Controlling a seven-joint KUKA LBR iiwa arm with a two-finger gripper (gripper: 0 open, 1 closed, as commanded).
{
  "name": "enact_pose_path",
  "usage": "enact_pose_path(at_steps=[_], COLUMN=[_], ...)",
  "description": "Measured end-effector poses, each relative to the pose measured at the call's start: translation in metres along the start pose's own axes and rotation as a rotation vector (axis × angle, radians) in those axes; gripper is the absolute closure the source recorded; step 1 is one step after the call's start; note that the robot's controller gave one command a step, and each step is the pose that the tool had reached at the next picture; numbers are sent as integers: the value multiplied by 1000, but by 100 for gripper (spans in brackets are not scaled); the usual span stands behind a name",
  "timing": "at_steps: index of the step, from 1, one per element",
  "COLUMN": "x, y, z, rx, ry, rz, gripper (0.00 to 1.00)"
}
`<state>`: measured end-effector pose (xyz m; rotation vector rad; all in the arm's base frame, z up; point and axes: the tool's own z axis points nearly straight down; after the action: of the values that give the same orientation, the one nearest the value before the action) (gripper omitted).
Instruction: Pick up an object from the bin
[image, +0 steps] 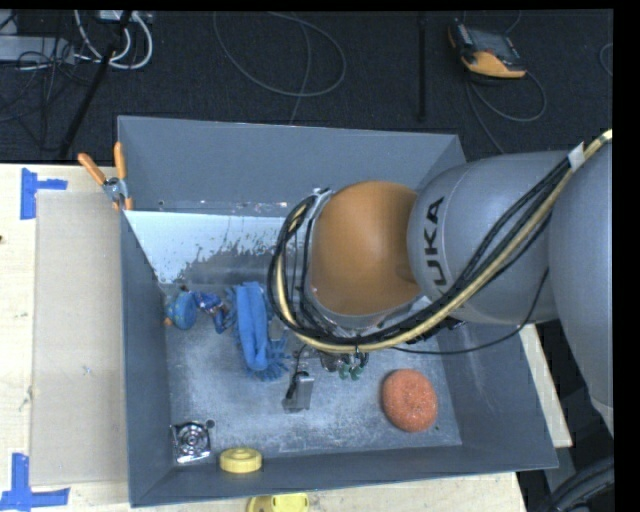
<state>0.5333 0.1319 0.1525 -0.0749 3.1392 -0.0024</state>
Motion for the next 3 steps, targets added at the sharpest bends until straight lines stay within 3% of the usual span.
enact_pose_path(at_steps=[1,2,3], x=[-5,0,-28], y=[-31,-40,-29], z=[-8,6,-9], rx=[-1,-2,-2], ry=[-1,1,3], rz=[-143,-137,82], gripper=[0,0,0])
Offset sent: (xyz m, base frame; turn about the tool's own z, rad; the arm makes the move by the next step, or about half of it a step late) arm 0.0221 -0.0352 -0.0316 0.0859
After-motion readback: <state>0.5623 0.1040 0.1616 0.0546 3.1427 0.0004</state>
